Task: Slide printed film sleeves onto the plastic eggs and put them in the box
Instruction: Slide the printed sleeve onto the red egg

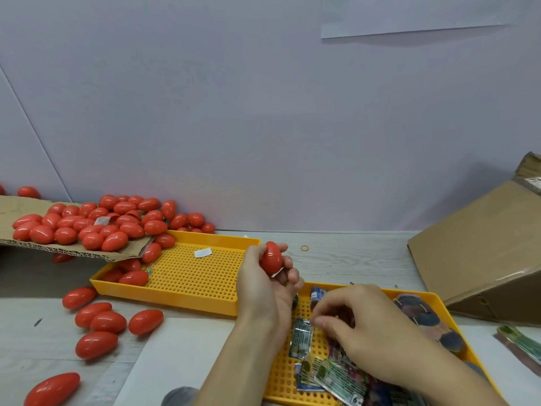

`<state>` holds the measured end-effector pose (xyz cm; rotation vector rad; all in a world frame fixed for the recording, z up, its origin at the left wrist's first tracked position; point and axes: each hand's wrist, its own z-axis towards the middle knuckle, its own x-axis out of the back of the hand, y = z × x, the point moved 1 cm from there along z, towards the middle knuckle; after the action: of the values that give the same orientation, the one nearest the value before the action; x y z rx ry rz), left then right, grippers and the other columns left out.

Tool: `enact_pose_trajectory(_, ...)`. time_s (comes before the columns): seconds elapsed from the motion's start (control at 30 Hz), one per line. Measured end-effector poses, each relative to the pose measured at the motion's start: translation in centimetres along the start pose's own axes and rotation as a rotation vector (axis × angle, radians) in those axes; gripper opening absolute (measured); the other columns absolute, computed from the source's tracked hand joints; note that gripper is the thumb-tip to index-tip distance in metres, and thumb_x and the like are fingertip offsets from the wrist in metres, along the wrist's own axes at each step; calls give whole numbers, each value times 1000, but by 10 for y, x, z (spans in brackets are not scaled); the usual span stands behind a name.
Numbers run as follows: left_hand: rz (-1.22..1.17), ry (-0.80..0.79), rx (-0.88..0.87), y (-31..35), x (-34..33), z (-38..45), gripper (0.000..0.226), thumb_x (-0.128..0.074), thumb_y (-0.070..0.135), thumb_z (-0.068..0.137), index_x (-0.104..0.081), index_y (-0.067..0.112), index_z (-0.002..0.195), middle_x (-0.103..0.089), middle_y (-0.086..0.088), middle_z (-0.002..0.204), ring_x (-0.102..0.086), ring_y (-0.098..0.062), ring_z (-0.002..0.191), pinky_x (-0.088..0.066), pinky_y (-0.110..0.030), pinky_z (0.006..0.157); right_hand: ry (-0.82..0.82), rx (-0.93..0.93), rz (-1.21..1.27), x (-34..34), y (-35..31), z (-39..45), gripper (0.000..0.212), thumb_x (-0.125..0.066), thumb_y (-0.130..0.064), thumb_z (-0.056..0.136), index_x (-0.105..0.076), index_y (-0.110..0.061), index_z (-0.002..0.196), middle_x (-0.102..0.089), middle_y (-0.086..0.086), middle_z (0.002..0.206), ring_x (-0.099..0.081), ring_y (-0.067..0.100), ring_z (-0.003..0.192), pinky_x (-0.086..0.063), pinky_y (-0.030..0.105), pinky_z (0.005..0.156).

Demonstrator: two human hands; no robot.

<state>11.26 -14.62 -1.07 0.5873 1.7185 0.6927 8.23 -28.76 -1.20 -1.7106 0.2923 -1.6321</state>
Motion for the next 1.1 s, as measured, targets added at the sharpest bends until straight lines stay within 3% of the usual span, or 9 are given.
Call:
enact_pose_trajectory(0.1,-17,0,-7,0,-1,0,21,-41,15,93,-56,1,89,-47,-7,59,-39,-16,43,-34,-25,40,91,67,-117,-11,-5,2,18,-55,-28,97,-73,-26,96,-63,-13,93,-56,3,88,-45,15,79)
enact_pose_trajectory(0.23,-8,7,-9,0,-1,0,21,-41,15,92,-57,0,90,-48,-7,58,-40,-15,43,-33,-24,39,-19,32,-244,-27,-17,1,24,-59,-45,92,-69,-23,98,-48,-10,97,-53,13,95,-49,38,84)
enact_pose_trajectory(0.6,2,8,-19,0,-1,-1,21,-42,14,93,-58,0,92,-49,-7,58,-40,-15,43,-34,-24,40,100,35,-251,-22,-14,-3,14,-60,-48,90,-71,-43,96,-55,-14,91,-52,6,87,-47,27,71)
enact_pose_trajectory(0.73,5,0,-26,0,-1,-1,22,-41,15,93,-58,0,92,-48,-7,59,-40,-15,43,-34,-25,40,159,51,-218,-23,-7,-1,17,-56,-46,91,-70,-36,93,-57,-13,87,-52,6,84,-47,30,70)
enact_pose_trajectory(0.83,12,-9,-31,0,-1,-1,22,-41,15,93,-58,0,92,-48,-7,60,-40,-15,44,-34,-25,41,180,27,-128,-21,-2,2,17,-60,-39,91,-71,-26,87,-63,-10,83,-55,7,81,-49,34,72)
enact_pose_trajectory(0.9,15,-16,-37,0,-1,-1,23,-41,14,93,-58,0,92,-49,-7,60,-40,-16,44,-34,-25,42,231,-5,-14,-16,2,3,21,-65,-33,90,-73,-20,76,-64,-8,75,-56,7,74,-47,28,69)
enact_pose_trajectory(1.03,34,-27,-54,-1,0,1,25,-39,14,93,-60,-1,92,-53,-10,63,-42,-17,45,-35,-27,45,370,-134,370,-4,8,2,22,-69,-29,88,-78,-32,68,-71,-19,67,-65,0,68,-49,14,57)
enact_pose_trajectory(1.1,47,-46,-57,-2,0,1,26,-38,13,92,-59,0,88,-51,-9,63,-41,-17,45,-32,-27,45,418,-189,589,-3,12,4,21,-69,-28,88,-78,-31,69,-69,-17,62,-62,-6,55,-44,12,51)
